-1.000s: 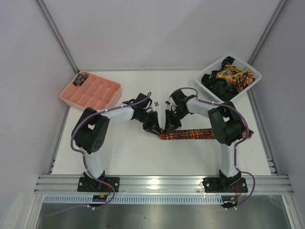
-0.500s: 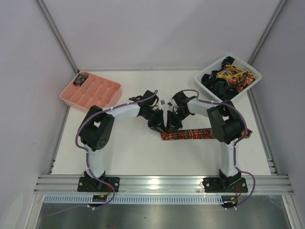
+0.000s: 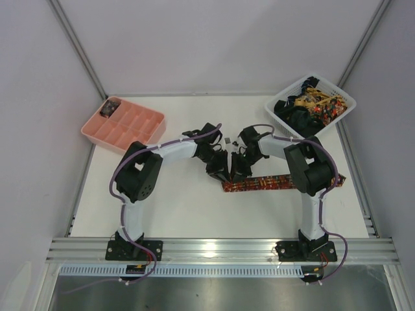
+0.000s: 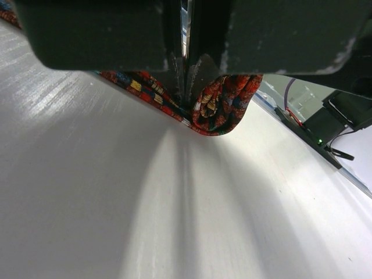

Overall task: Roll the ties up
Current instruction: Roll the tie

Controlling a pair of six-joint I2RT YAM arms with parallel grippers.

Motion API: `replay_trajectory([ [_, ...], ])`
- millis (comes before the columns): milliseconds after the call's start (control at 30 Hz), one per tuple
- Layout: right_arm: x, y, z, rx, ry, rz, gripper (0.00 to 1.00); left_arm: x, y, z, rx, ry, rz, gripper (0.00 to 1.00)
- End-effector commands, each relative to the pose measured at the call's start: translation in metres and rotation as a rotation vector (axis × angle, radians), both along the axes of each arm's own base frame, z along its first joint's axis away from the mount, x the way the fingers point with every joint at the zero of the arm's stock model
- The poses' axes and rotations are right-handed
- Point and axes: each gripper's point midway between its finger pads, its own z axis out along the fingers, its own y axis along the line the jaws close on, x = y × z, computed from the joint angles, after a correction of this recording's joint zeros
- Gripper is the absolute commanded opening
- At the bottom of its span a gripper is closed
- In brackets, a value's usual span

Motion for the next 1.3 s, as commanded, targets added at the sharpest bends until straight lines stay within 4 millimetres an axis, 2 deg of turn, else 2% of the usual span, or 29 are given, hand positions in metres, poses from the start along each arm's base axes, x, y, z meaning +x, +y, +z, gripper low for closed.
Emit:
replay_trajectory([
  [0, -0.004, 0.009, 0.02, 0.037, -0.038, 0.018, 0.03, -0.001, -0.02, -0.001, -0.015, -0.067, -0.073, 0.13],
  [300, 0.015, -0.021, 0.024, -0.04, -0.074, -0.058, 0.03, -0.011, -0.019, -0.011, 0.022, -0.058, -0.095, 0.12],
  [533, -0.004, -0.031, 0.017, -0.075, -0.041, -0.066, 0.03, -0.018, -0.019, -0.018, 0.045, -0.065, -0.109, 0.12],
  [667, -0.006, -0.037, 0.018, -0.076, -0.048, -0.095, 0.03, -0.019, -0.023, -0.019, 0.041, -0.067, -0.107, 0.21],
  [733, -0.008, -0.04, 0.018, -0.082, -0.037, -0.1, 0.03, -0.018, -0.025, -0.018, 0.034, -0.073, -0.102, 0.3],
  [867, 0.001, -0.055, 0.026, -0.091, -0.063, -0.143, 0.03, -0.016, -0.026, -0.012, 0.019, -0.1, -0.099, 0.41],
  [933, 0.006, -0.061, 0.034, -0.075, -0.069, -0.159, 0.03, -0.016, -0.027, -0.009, 0.004, -0.111, -0.099, 0.42],
  [1000, 0.011, -0.067, 0.042, -0.033, -0.057, -0.184, 0.03, -0.017, -0.028, -0.007, -0.014, -0.111, -0.095, 0.47],
  [1133, 0.01, -0.055, 0.058, 0.093, -0.035, -0.148, 0.04, -0.021, -0.033, -0.001, -0.061, -0.127, -0.11, 0.52],
  [1167, 0.007, -0.05, 0.064, 0.136, -0.019, -0.135, 0.04, -0.022, -0.034, -0.001, -0.066, -0.127, -0.114, 0.55],
  [1267, -0.001, -0.037, 0.066, 0.176, 0.004, -0.095, 0.04, -0.024, -0.035, 0.0, -0.08, -0.134, -0.117, 0.59],
])
